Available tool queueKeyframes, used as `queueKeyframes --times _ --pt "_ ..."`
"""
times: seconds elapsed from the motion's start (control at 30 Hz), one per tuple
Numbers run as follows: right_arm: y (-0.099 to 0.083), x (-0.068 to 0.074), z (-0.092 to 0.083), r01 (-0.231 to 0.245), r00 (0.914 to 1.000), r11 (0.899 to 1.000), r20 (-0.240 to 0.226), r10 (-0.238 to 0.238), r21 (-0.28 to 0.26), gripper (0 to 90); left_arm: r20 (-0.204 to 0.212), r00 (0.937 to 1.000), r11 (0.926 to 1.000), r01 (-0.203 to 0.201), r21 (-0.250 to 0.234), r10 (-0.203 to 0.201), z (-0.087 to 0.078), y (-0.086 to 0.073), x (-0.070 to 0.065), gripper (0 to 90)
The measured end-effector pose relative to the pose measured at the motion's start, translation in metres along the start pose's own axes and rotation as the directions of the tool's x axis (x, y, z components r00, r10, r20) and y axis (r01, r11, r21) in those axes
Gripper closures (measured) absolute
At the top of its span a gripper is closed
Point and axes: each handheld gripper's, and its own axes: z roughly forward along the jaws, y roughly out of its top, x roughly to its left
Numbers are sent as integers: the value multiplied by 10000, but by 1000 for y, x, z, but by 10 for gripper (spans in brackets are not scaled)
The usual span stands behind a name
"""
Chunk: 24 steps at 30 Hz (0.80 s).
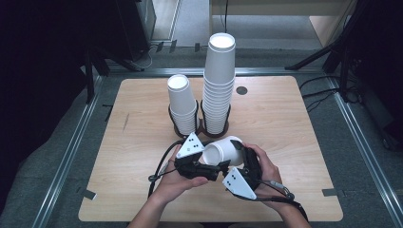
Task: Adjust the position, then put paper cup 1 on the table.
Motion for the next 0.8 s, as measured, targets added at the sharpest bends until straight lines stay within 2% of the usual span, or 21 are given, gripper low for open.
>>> queueKeyframes --times 0.13,0.27,0.4,0.6,0.7,0.8 --pt "0 0 1 147 9999 9999 22 -147 -8 173 -39 10000 10000 -81 56 81 -1 0 1 197" --pt "-1 3 3 244 9997 9997 68 -245 80 165 -254 9993 9995 -281 134 284 -1 -1 0 209" --pt "0 4 3 36 9992 10000 405 -38 54 134 -184 9996 9997 -212 -76 211 -5 0 2 228" --pt "1 1 2 -408 9989 9991 242 405 123 106 55 10000 9996 -15 -267 16 -6 -1 8 240" --pt "-1 0 1 -489 9984 9986 305 483 193 43 -263 9995 9993 -161 -334 152 -7 -1 9 245" --pt "-1 0 -1 -693 9975 9974 145 691 195 17 -344 9994 9985 -18 -542 -1 -9 -1 13 247"
